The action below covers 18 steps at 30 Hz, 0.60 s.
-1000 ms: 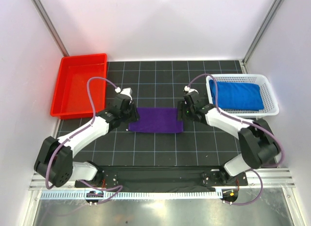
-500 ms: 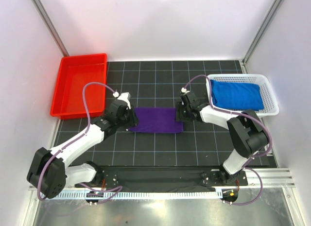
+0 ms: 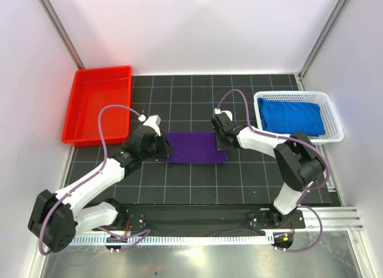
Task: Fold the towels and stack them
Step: Neatly place the folded towel into the bin
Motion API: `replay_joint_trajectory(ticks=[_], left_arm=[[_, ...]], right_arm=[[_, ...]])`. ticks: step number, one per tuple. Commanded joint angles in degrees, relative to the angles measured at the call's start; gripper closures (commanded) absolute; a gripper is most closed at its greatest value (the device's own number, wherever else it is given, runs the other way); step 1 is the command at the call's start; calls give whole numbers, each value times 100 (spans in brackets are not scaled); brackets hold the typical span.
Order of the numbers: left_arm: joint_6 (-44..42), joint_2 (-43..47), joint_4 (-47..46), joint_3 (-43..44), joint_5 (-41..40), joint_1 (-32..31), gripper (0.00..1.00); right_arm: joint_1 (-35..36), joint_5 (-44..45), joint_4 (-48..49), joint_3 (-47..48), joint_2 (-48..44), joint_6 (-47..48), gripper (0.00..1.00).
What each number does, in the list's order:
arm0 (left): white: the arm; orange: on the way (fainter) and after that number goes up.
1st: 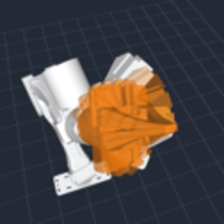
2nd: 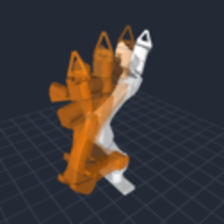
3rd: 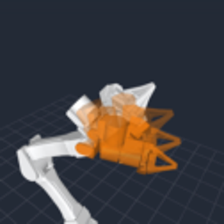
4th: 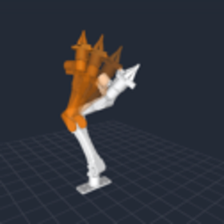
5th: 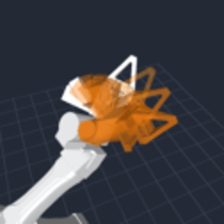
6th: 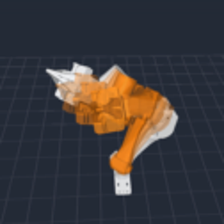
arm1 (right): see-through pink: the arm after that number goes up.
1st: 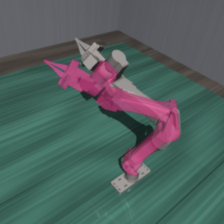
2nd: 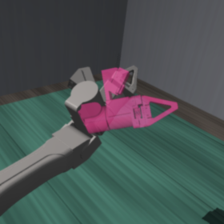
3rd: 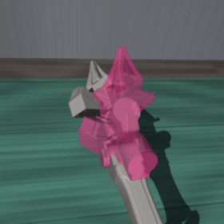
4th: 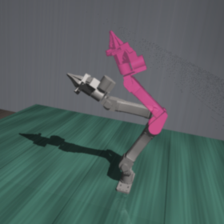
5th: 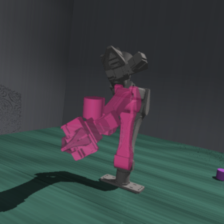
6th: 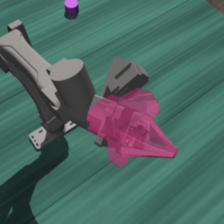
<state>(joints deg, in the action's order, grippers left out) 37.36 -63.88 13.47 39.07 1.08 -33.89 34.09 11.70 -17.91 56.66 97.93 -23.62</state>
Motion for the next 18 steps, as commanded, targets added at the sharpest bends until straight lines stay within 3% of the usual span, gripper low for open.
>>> replay_joint_trajectory(ticks=[1, 10, 18], left_arm=[[341, 437, -337, -136, 349, -39, 73], [597, 1412, 111, -146, 796, -48, 73], [-53, 1536, 1192, 426, 973, -48, 71]], right_arm=[[-25, 1008, -880, 493, -45, 401, 99], [-182, 2283, -2216, 2109, 50, 1271, 99], [-956, 2714, -2840, 2989, 86, 1693, 99]])
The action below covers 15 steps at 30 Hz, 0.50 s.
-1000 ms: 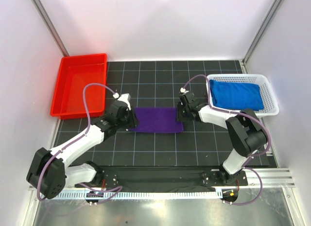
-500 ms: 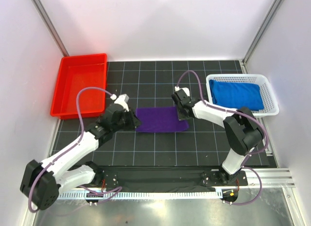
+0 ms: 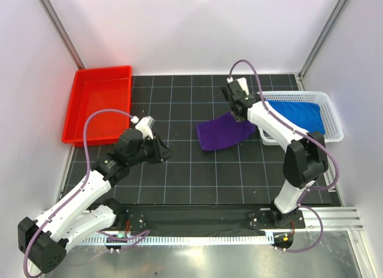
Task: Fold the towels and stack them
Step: Neatly place the folded towel into the bin
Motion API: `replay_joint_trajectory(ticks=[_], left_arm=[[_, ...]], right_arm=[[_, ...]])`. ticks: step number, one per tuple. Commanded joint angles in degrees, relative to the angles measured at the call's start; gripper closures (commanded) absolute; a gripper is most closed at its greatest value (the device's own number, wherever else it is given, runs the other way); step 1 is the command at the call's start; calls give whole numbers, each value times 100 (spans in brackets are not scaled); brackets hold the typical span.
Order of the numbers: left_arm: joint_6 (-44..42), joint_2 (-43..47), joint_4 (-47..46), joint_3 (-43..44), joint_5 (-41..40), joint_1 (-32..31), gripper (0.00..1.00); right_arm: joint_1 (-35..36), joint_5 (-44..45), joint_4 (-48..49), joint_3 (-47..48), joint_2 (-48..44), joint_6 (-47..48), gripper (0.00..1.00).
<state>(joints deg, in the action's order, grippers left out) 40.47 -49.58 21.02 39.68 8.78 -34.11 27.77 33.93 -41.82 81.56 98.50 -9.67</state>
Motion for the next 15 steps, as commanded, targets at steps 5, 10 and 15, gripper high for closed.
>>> replay_joint_trajectory(ticks=[5, 10, 15], left_arm=[[-794, 28, 834, 593, 169, -26, 71], [-927, 97, 1027, 699, 449, -26, 71], [-1164, 501, 1509, 672, 294, -26, 71]], right_arm=[[-632, 807, -800, 1054, 126, 484, 99], [-1035, 887, -1038, 1651, 354, 686, 99], [-1379, 1053, -1083, 1899, 601, 809, 99]])
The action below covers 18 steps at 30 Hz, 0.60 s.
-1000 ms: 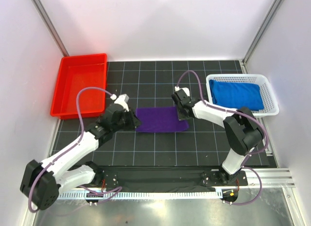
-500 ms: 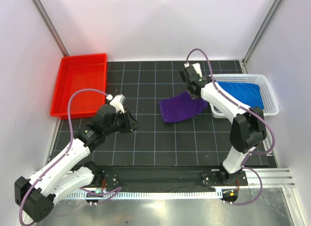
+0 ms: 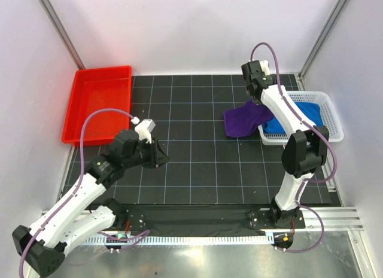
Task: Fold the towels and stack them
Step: Neatly place the folded towel into the bin
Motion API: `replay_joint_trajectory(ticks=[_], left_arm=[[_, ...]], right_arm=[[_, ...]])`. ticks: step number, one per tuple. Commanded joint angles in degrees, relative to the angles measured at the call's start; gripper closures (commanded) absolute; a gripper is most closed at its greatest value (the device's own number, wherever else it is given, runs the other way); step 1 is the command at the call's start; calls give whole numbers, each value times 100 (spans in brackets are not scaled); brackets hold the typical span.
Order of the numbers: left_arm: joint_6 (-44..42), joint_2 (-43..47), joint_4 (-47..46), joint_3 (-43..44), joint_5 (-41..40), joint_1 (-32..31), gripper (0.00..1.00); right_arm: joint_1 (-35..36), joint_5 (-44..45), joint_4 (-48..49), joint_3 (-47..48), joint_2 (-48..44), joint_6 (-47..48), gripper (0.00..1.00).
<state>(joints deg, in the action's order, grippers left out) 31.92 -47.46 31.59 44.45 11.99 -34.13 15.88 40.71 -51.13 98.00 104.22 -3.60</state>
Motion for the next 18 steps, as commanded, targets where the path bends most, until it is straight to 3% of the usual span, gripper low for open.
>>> replay_joint_trajectory(ticks=[1, 7, 18], left_arm=[[-362, 499, 575, 248, -117, -24, 71], [-266, 1554, 497, -67, -591, -102, 63], [-265, 1819, 576, -41, -654, -331, 63]], right_arm=[[-243, 403, -108, 255, 2, 184, 99], [-559, 903, -98, 510, 168, 315, 99], [-1086, 1325, 262, 132, -69, 579, 99]])
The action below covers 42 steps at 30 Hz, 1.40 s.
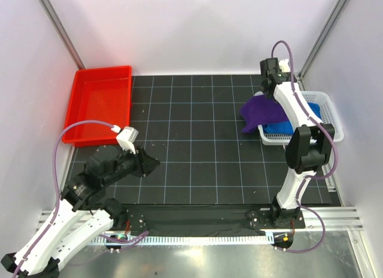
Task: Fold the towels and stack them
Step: Neatly place the folded towel into the bin
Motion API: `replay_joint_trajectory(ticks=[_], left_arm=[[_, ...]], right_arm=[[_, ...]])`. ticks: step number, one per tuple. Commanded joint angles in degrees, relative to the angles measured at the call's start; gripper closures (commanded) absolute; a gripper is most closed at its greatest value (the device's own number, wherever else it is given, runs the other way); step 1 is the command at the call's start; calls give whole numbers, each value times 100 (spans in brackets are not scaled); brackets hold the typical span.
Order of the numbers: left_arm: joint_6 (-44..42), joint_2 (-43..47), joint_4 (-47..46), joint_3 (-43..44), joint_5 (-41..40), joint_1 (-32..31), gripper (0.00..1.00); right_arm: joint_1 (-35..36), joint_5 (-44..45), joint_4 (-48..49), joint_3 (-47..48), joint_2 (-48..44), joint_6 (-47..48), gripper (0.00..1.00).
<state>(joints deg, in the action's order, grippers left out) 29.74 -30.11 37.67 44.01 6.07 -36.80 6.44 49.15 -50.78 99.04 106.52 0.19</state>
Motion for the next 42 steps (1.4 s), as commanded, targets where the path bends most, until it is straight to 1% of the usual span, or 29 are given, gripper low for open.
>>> replay_joint_trajectory(ticks=[1, 12, 22, 28, 34, 35, 42], left_arm=[[-47, 84, -32, 2, -44, -82, 63], [-64, 198, -67, -15, 53, -117, 62], [-73, 216, -84, -24, 114, -126, 62], [-73, 207, -93, -24, 114, -135, 62], [-73, 198, -93, -24, 123, -144, 62], [-82, 198, -93, -24, 140, -144, 62], [-82, 181, -102, -24, 158, -152, 62]], right_arm=[[-169, 525, 244, 36, -272, 219, 99], [-266, 1131, 350, 396, 202, 430, 99], [-345, 1422, 324, 713, 528, 509, 99], [-529, 1501, 403, 686, 563, 570, 99], [-565, 1475, 534, 669, 607, 614, 99], [-721, 1466, 535, 669, 642, 597, 99], [-907, 1370, 508, 678, 870, 474, 99]])
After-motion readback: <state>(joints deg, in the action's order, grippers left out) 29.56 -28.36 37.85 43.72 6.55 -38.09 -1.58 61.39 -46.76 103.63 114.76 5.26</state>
